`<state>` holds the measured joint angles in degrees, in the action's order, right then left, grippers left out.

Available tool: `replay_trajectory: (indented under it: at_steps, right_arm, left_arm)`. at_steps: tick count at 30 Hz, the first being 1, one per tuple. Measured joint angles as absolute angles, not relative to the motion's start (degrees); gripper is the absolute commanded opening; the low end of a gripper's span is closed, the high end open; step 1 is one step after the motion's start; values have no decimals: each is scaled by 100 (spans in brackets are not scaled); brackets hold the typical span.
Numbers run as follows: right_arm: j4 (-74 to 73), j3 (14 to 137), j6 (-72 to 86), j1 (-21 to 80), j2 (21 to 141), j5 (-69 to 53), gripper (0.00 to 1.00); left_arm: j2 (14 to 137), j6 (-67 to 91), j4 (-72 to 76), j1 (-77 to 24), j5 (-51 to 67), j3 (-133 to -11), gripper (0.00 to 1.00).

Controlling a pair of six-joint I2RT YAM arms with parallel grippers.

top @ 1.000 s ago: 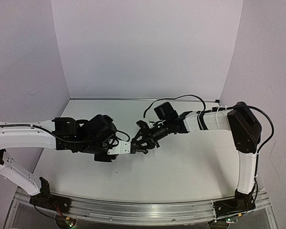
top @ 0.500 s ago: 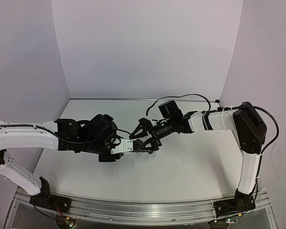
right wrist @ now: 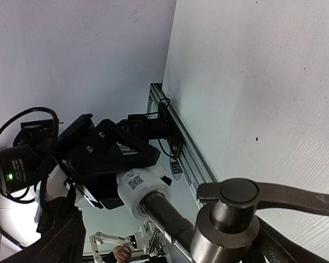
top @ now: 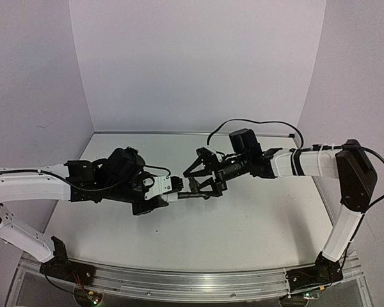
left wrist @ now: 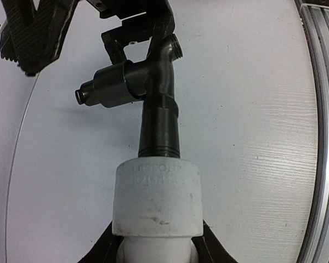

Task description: Install the water faucets

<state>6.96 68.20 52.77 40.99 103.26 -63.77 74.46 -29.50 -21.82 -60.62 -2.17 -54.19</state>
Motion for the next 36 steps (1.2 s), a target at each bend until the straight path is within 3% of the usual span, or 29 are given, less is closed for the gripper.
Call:
replay_trajectory:
  at_steps: [19, 27, 32, 36]
  right_arm:
    - [539, 6073, 4858, 4058, 9953, -6394, 98]
    - [-1243, 6372, 2220, 3924, 8772, -4768, 97]
    - [-1420, 6261, 143, 3918, 7540, -3734, 91]
    - [-1153, 6055, -1166, 3918, 7011, -3579, 88]
  left_arm:
    - [7177, -2185, -2182, -5472, -95, -5332, 0]
    - [6893, -1157, -2143, -5133, 788, -5336, 0]
    - [6884, 117, -2036, -4595, 1962, -5557, 0]
    - [7126, 1175, -1728, -4338, 3046, -6027, 0]
